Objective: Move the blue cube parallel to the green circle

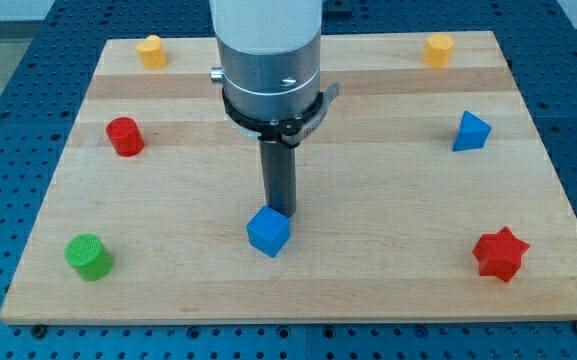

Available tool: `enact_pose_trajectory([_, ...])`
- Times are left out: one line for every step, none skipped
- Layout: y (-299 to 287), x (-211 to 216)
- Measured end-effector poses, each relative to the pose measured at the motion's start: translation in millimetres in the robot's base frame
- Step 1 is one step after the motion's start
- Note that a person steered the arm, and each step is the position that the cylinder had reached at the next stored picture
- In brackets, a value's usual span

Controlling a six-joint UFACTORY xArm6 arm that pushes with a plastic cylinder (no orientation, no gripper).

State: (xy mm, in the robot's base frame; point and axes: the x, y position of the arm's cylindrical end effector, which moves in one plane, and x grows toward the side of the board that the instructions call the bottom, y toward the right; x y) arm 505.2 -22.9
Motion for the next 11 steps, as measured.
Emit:
enact_pose_trajectory([18, -20])
enact_pose_trajectory([19, -35])
enact_pose_trajectory([-14, -30])
enact_pose_trajectory([-42, -12])
enact_pose_trajectory([-49, -6])
enact_pose_trajectory([-47, -4])
enact_pose_trajectory([-44, 6])
enact_pose_trajectory([-39, 12])
enact_pose_trajectory([-28, 13])
enact_pose_trajectory([-18, 13])
enact_pose_trajectory([-16, 13])
